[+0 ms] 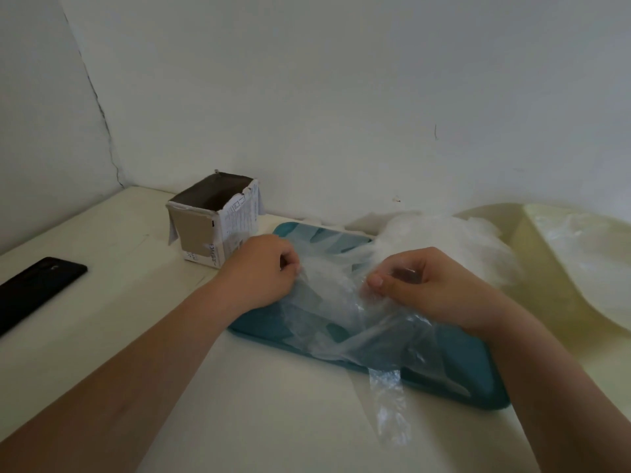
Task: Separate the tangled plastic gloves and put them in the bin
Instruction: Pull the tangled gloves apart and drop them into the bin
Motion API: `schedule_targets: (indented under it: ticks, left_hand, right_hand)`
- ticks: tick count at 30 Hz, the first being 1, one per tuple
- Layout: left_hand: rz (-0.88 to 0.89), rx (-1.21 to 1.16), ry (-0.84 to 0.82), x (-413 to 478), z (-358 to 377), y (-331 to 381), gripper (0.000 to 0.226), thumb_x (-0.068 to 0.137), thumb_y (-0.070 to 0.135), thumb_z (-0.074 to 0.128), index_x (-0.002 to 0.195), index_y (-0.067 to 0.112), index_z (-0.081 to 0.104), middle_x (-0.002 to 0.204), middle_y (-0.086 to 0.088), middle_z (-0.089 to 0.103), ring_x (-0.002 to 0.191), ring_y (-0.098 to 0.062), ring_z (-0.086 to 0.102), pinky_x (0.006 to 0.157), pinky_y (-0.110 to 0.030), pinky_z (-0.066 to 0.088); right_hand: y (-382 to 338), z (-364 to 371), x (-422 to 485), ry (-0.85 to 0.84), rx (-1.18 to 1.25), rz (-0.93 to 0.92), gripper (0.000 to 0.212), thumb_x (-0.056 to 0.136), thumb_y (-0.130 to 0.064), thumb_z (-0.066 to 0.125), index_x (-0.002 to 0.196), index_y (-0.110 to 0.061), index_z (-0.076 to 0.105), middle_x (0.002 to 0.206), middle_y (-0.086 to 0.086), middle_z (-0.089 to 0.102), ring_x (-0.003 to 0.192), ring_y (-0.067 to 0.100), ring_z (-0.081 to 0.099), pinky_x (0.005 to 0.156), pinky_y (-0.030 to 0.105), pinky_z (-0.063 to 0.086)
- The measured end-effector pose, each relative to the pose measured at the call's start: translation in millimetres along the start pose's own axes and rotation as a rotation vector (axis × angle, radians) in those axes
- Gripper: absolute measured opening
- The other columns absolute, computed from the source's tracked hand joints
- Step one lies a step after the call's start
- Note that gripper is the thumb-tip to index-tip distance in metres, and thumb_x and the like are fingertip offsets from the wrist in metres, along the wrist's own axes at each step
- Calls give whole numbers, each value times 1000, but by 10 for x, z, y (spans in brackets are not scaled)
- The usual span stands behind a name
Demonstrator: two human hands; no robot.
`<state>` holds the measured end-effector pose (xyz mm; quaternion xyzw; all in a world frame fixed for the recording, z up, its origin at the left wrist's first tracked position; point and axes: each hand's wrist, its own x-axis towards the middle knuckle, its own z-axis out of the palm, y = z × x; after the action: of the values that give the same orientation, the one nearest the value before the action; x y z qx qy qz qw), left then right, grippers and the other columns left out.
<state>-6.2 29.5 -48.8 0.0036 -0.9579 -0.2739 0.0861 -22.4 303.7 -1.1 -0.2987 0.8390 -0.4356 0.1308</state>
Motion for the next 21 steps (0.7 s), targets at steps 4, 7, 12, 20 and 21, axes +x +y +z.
schedule_targets:
  ticks: [4,7,12,20,21]
  left_hand:
    - [23,-54,103,3,-195,118,10,104,30,58,97,28,65,97,14,64,91,-6,60,78,-27,50]
    - [85,-143,125,-64,-314,259,9,104,30,59,99,28,65,89,13,68,84,-3,63,75,-23,55]
    - [268,-282,143,-196,-388,493,7,98,34,69,92,33,72,65,12,61,60,-3,55,60,-20,46]
    - [106,-366,-110,-219,-541,399,38,66,61,92,90,42,70,68,25,63,63,5,57,60,-12,46]
    - [69,-325,-168,-211,-560,351,37,67,59,92,90,40,71,73,29,66,69,7,62,67,-14,51]
  right_hand:
    - [-108,111,18,112,-136,-124,16,93,-40,69,96,-31,82,127,-17,70,120,0,63,110,42,48]
    - [-201,261,7,186,-255,-326,17,94,-51,66,98,-43,80,164,-16,34,155,4,22,124,40,27]
    - [-199,489,50,187,-469,-428,13,93,-39,69,99,-40,81,166,-11,32,157,13,20,124,36,26]
    - [-121,368,81,498,85,-127,22,96,-20,70,78,-12,80,75,5,75,77,29,70,74,39,55]
    - [-132,343,82,507,183,-108,23,96,-17,70,77,-10,80,76,7,76,80,32,71,78,41,57]
